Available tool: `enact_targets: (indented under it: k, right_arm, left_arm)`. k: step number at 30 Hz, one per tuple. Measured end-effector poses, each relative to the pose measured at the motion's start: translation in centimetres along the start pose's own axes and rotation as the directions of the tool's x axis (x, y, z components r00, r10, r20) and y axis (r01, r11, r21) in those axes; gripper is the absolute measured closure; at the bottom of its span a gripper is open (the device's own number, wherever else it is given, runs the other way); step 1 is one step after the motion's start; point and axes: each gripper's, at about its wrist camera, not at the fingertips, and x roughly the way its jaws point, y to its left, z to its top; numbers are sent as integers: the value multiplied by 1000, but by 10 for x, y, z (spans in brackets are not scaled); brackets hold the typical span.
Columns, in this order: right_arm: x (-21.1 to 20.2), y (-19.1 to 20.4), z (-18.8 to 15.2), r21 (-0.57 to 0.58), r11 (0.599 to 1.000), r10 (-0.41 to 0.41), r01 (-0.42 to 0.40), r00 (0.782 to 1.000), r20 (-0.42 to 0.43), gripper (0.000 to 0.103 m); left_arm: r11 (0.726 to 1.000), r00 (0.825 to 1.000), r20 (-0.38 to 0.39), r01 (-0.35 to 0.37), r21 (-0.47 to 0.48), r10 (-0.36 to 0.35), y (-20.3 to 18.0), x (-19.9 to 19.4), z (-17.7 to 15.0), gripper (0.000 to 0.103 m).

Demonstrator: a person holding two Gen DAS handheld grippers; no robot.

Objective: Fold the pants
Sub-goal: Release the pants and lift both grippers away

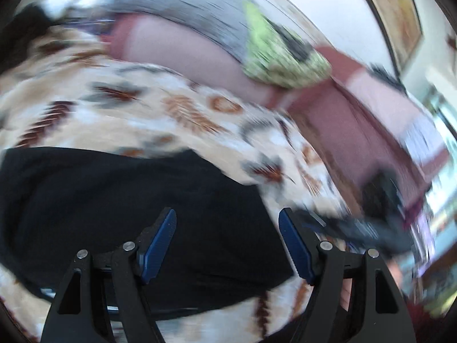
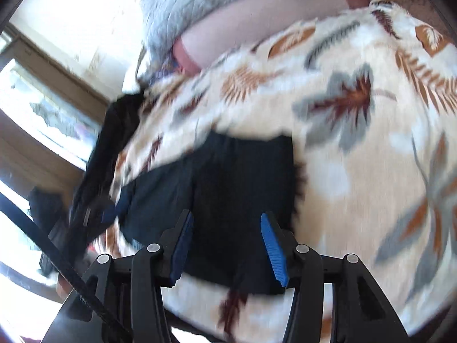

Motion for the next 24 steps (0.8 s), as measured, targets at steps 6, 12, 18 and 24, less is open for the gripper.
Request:
enact_targets:
  k: [6, 12, 18, 24]
  right_arm:
    - [69, -40, 31, 194, 980, 46, -34, 997, -56, 49]
    - [60, -47, 29, 186, 982, 25, -22, 1000, -15, 49]
    - [34, -26, 40, 77, 997, -25, 25, 1000, 8, 41]
    - [76, 9, 67, 64, 997, 37, -33, 997, -62, 40]
  left_arm:
    - [997, 987, -156, -55, -45, 48, 1, 59, -22, 30]
    - [997, 989, -142, -46, -59, 37, 11, 37, -25, 30]
    - [989, 992, 41, -119, -83, 123, 34, -29, -18, 25]
    - [893, 936, 165, -229, -386, 311, 122, -93, -18, 23]
